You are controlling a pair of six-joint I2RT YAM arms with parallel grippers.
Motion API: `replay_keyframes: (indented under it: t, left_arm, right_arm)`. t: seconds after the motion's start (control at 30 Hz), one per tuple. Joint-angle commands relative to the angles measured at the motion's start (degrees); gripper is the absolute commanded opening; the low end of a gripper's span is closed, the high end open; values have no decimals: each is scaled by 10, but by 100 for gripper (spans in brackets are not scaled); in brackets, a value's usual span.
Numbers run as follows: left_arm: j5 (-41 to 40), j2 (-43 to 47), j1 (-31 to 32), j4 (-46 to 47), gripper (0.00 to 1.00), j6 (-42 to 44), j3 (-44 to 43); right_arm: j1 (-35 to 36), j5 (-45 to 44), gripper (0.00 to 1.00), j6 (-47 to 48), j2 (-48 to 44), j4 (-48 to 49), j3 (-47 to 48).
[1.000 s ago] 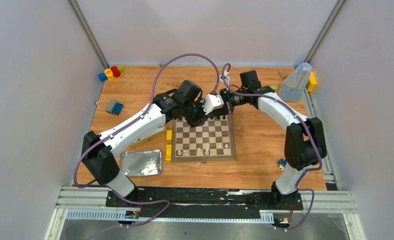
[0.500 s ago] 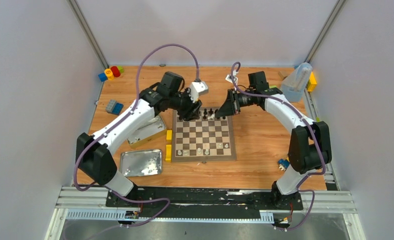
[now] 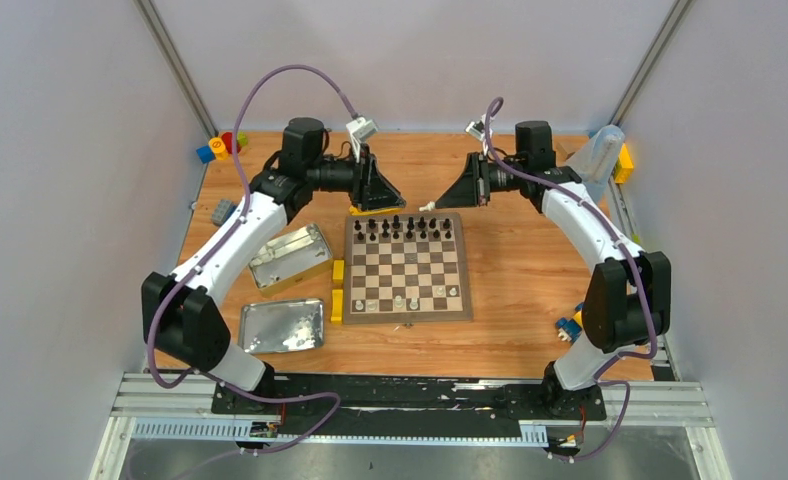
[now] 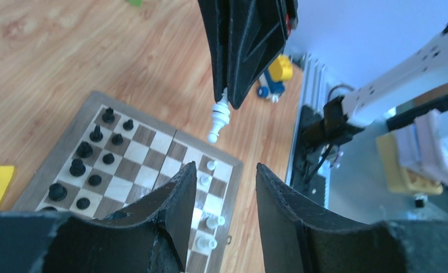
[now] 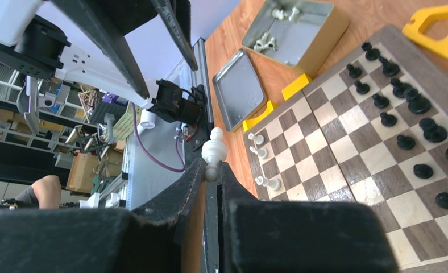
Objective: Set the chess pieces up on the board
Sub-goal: Pick up the chess piece from the storage box.
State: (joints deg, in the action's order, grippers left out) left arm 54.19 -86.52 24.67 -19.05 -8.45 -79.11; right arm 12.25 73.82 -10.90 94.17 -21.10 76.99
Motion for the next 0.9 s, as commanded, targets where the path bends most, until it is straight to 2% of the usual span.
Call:
replay_keyframes:
  t: [0.0, 0.4, 0.73, 0.87]
  left_arm:
    - [75, -7, -19, 173, 50, -193, 17]
    - [82, -59, -21, 360, 52, -360, 53]
    - [93, -76, -20, 431, 54, -428, 64]
    - [95, -78, -18, 440, 51, -439, 65]
  right_arm:
    - [-7, 17, 0, -105, -16, 104, 37]
    - [-7, 44, 0, -233, 8, 221, 44]
    - [-7, 38, 0, -266, 20, 263, 38]
    - [-7, 36, 0, -272, 24, 269, 38]
